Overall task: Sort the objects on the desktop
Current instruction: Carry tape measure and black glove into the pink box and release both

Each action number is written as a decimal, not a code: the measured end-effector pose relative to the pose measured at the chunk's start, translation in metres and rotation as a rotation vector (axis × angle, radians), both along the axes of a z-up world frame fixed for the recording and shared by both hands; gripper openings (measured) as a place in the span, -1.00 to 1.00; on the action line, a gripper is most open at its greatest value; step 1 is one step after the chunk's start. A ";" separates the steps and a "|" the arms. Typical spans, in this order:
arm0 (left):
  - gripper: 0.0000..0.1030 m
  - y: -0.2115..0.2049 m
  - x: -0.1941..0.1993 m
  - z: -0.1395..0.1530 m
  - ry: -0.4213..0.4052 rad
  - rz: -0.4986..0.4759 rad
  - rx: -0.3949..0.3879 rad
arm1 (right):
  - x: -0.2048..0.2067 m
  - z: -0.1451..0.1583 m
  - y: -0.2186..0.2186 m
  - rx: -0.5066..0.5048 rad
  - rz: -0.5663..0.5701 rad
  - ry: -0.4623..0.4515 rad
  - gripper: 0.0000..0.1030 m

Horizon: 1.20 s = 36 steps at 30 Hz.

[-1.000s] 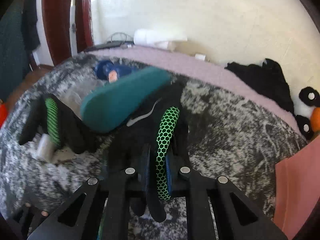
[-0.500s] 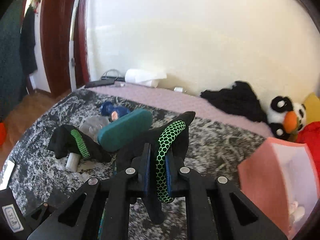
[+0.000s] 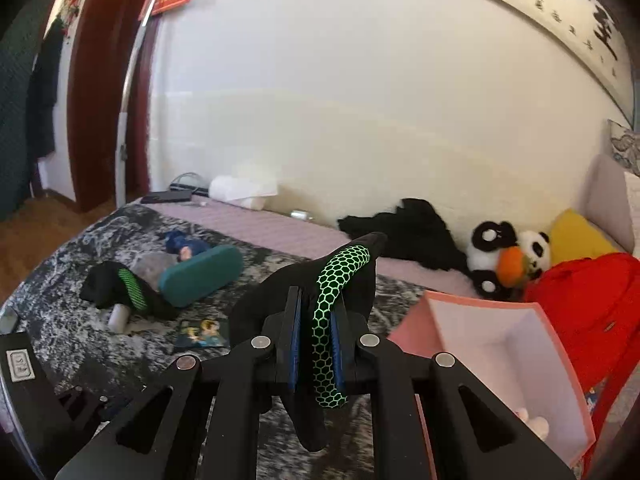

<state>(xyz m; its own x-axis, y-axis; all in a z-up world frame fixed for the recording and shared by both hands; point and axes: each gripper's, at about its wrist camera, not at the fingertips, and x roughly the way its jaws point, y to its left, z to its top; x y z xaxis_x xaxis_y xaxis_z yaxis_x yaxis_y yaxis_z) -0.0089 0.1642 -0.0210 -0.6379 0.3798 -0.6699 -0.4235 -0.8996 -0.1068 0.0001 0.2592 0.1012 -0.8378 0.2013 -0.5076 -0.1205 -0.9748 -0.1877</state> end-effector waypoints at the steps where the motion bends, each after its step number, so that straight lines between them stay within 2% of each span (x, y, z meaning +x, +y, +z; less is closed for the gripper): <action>1: 0.20 0.009 0.004 0.003 0.014 -0.019 -0.007 | 0.003 0.002 0.008 -0.006 -0.007 0.001 -0.75; 6: 0.20 0.052 0.026 0.016 0.102 -0.115 -0.055 | 0.025 0.013 0.052 -0.035 -0.053 0.021 -0.75; 12: 0.20 0.107 0.032 0.028 0.019 -0.202 0.001 | 0.055 0.024 0.114 -0.029 -0.129 0.050 -0.75; 21: 0.20 0.209 0.059 0.068 0.105 -0.319 -0.022 | 0.100 0.031 0.229 -0.132 -0.301 0.075 -0.74; 25: 0.20 0.249 0.076 0.066 0.091 -0.374 -0.025 | 0.117 0.029 0.263 -0.172 -0.351 0.078 -0.74; 29: 0.22 0.265 0.084 0.056 0.066 -0.382 -0.025 | 0.132 0.024 0.292 -0.201 -0.388 0.069 -0.74; 31: 0.46 0.269 0.087 0.052 0.059 -0.394 -0.035 | 0.137 0.020 0.301 -0.217 -0.400 0.059 -0.73; 33: 0.96 0.273 0.091 0.049 0.063 -0.389 -0.044 | 0.140 0.016 0.310 -0.246 -0.408 0.051 -0.63; 34: 0.99 0.274 0.094 0.049 0.071 -0.380 -0.052 | 0.142 0.015 0.315 -0.271 -0.410 0.048 -0.50; 35: 0.99 0.275 0.095 0.048 0.084 -0.364 -0.060 | 0.144 0.015 0.316 -0.281 -0.414 0.061 -0.02; 36: 0.99 0.276 0.096 0.048 0.088 -0.355 -0.073 | 0.146 0.015 0.317 -0.287 -0.420 0.079 0.26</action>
<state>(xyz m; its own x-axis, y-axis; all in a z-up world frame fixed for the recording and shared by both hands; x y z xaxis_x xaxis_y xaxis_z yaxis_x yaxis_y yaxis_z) 0.0867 0.4401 0.0267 -0.5315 0.5411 -0.6518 -0.7149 -0.6993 0.0025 0.1462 0.5757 0.1160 -0.7528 0.3903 -0.5300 -0.5154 -0.8504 0.1058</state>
